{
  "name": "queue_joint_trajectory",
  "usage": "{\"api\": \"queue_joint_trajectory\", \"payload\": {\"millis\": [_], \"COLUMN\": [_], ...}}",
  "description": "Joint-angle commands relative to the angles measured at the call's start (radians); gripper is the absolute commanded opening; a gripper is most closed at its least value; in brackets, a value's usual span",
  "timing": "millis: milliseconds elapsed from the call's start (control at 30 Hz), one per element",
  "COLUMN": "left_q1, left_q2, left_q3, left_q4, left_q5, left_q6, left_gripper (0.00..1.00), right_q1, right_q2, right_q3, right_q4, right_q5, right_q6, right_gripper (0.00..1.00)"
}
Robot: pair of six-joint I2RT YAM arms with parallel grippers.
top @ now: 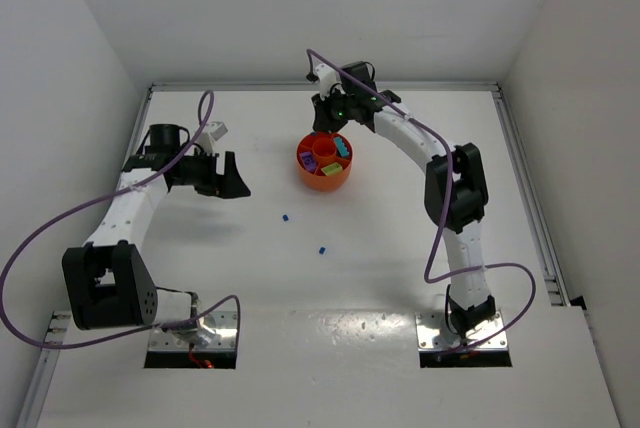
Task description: Sort the legos into containers by color
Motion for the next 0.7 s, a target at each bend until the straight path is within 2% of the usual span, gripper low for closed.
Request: {"api": "queue_joint_trajectory", "payload": {"millis": [0,67,100,167,333,433,533,633,667], "left_q1": [0.014,0.014,0.014,0.014,0.014,-0.029,-0.124,-0.26,-0.34], "left_q2": [0.001,0.01,0.01,0.01,0.01,0.01,0.019,0.028,0.037], "left_q3": [0.038,0.038,0.038,0.038,0.038,0.047,0.056,0.046,0.036], "left_q4": [0.021,0.021,0.021,0.021,0.021,0.021,0.031,0.07,0.089], "left_q5": [0.033,0.033,0.033,0.033,0.033,0.003,-0.104,-0.279,-0.334], "left_q6": [0.001,0.01,0.01,0.01,0.021,0.041,0.053,0.015,-0.031], "left_gripper": [0.87,0.87,0.87,0.87,0.87,0.85,0.8,0.69,0.63], "right_q1": [-0.004,-0.004,-0.004,-0.004,-0.004,-0.004,-0.004,-0.023,-0.035], "right_q2": [-0.008,-0.009,-0.009,-0.009,-0.019,-0.048,-0.107,-0.145,-0.159], "right_q3": [0.037,0.028,0.028,0.028,0.028,0.028,0.003,0.012,0.003], "right_q4": [0.005,0.005,0.005,0.005,-0.004,-0.015,-0.05,-0.128,-0.168], "right_q5": [-0.024,-0.024,-0.024,-0.024,-0.024,-0.024,0.021,0.07,0.079], "right_q6": [0.008,-0.001,-0.001,-0.001,-0.001,-0.001,-0.01,-0.031,-0.031], "right_gripper": [0.03,0.04,0.15,0.22,0.31,0.35,0.35,0.35,0.35]}}
